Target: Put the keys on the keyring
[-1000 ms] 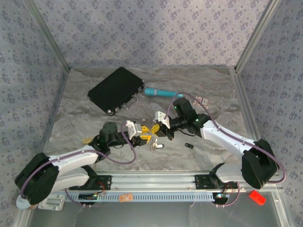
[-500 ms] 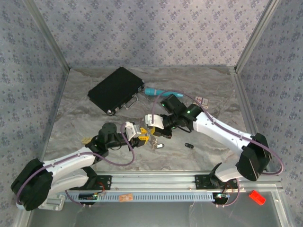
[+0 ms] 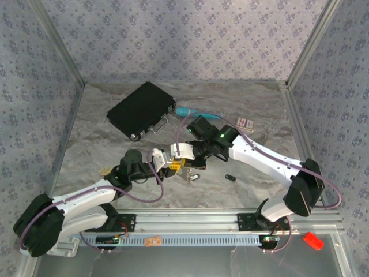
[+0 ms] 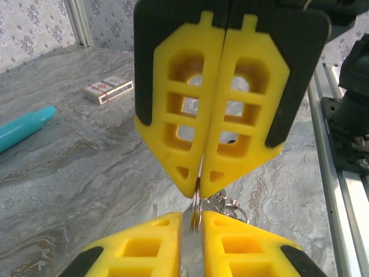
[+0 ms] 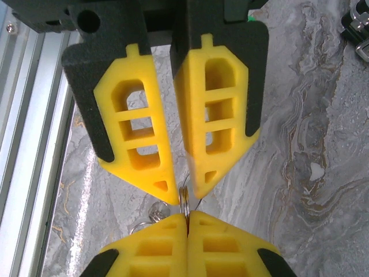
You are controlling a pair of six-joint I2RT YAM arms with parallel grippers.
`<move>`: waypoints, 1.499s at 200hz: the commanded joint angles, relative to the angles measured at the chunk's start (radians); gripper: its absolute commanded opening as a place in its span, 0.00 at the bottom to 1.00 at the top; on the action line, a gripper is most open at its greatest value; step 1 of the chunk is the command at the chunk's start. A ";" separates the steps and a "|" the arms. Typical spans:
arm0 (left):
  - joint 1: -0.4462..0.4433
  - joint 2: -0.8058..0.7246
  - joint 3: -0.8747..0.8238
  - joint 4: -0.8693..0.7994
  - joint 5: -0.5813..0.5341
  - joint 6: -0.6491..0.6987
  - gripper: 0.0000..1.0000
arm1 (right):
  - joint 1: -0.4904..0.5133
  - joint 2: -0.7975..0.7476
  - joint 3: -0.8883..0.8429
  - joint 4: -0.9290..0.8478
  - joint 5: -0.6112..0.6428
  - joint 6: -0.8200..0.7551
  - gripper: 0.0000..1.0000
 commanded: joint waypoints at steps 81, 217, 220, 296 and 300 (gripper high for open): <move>-0.006 -0.005 0.038 0.028 0.032 0.001 0.09 | 0.015 0.007 0.040 0.007 -0.007 0.033 0.00; -0.004 -0.004 0.032 0.046 0.025 0.018 0.00 | -0.009 -0.033 -0.044 0.117 -0.052 0.104 0.08; -0.003 -0.006 0.031 0.047 0.025 0.018 0.00 | -0.017 -0.044 -0.056 0.135 -0.056 0.113 0.10; -0.004 -0.001 0.018 0.081 0.016 0.009 0.00 | -0.097 -0.233 -0.387 0.426 -0.077 0.315 0.35; -0.003 0.000 0.018 0.081 0.016 0.008 0.00 | -0.094 -0.233 -0.394 0.438 -0.079 0.320 0.35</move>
